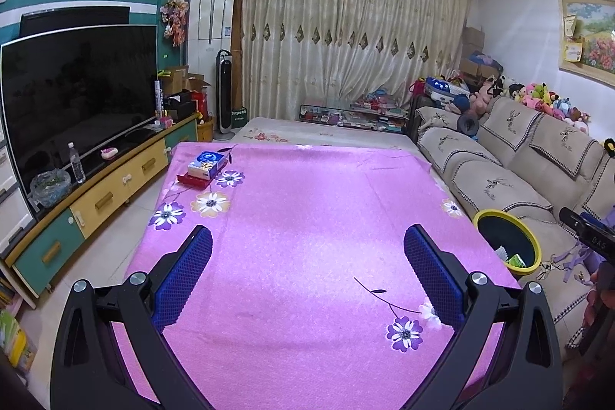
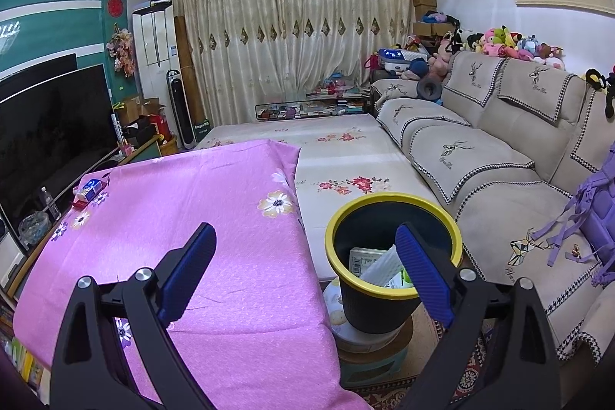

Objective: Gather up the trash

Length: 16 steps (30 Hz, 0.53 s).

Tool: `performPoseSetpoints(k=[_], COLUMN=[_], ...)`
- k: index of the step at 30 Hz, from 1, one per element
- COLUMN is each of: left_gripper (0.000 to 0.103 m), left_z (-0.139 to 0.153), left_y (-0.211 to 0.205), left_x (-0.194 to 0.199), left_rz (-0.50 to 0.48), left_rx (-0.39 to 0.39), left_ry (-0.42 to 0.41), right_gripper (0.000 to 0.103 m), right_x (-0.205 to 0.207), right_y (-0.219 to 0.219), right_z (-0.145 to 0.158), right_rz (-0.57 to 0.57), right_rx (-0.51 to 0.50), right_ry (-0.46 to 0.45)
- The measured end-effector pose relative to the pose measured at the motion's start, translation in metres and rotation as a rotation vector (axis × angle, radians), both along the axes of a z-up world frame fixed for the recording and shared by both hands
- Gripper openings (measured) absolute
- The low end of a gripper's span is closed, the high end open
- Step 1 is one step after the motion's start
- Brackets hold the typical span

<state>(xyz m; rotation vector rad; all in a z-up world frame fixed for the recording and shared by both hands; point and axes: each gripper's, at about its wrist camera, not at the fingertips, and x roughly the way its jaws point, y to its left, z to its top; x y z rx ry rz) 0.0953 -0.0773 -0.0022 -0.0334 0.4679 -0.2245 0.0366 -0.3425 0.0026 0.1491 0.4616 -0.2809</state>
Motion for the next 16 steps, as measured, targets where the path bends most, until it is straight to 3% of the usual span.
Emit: performPoseSetpoints(k=[7, 10, 16], left_gripper=[0.098, 0.098, 0.098], left_z=[-0.001, -0.004, -0.03], left_y=[0.002, 0.0, 0.004], left_x=[0.015, 0.026, 0.094], left_rz=[-0.048, -0.029, 0.013], left_rx=[-0.04, 0.003, 0.072], left_ry=[0.052, 0.061, 0.151], right_gripper=[0.09, 0.09, 0.093], right_x=[0.009, 0.017, 0.068], right_y=[0.003, 0.005, 0.016], right_z=[-0.001, -0.001, -0.001], right_rz=[0.014, 0.024, 0.095], right_rx=[0.0, -0.004, -0.021], right_ry=[0.015, 0.021, 0.05])
